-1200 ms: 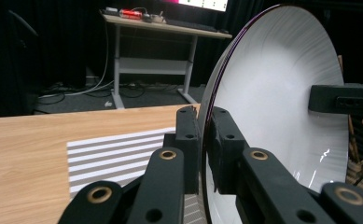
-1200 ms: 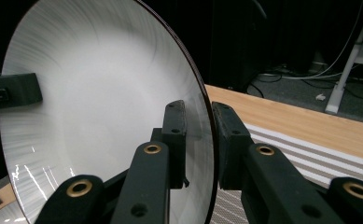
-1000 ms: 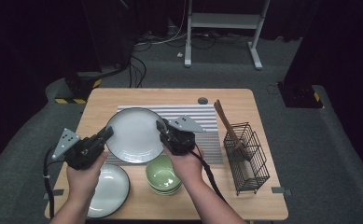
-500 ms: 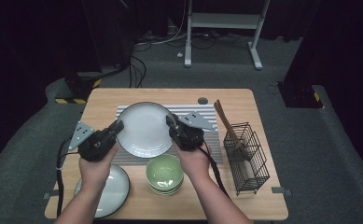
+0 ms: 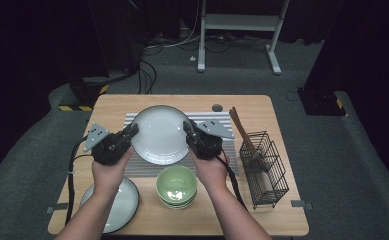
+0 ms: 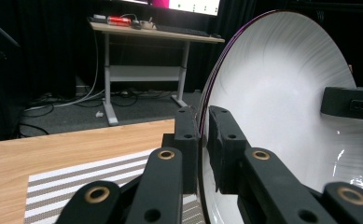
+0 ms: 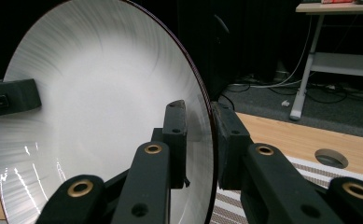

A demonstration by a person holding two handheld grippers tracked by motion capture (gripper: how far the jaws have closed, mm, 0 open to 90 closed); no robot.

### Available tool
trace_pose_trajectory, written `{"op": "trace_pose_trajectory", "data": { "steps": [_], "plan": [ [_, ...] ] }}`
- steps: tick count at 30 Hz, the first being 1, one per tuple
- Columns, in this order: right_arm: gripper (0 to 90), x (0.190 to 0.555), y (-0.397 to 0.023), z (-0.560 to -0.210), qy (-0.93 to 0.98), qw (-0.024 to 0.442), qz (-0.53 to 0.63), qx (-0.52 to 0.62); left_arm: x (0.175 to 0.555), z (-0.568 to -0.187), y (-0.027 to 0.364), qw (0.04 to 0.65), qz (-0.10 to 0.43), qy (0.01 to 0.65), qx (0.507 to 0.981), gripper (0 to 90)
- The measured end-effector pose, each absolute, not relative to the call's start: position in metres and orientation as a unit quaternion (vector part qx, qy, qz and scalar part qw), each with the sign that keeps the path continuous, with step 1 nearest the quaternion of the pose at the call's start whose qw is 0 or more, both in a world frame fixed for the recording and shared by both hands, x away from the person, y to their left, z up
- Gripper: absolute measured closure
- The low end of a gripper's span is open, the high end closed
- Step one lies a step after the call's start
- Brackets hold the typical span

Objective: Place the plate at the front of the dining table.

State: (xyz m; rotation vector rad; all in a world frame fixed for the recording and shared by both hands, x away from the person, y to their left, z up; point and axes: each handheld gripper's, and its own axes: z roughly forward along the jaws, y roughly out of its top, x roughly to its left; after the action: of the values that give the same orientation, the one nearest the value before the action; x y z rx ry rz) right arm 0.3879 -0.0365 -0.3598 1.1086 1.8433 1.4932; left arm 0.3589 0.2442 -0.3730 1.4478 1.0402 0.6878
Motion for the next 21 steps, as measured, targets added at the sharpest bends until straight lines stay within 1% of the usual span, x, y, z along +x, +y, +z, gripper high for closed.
{"op": "trace_pose_trajectory", "data": {
  "steps": [12, 21],
  "plan": [
    [78.0, 0.395, -0.040, -0.365, 0.674, 0.264, 0.545, 0.423, 0.379, -0.377, 0.241, 0.573, 0.274, 0.444, 0.632, 81.8],
    [78.1, 0.401, -0.042, -0.368, 0.669, 0.268, 0.542, 0.432, 0.390, -0.376, 0.238, 0.567, 0.275, 0.440, 0.640, 81.4]
  ]
}}
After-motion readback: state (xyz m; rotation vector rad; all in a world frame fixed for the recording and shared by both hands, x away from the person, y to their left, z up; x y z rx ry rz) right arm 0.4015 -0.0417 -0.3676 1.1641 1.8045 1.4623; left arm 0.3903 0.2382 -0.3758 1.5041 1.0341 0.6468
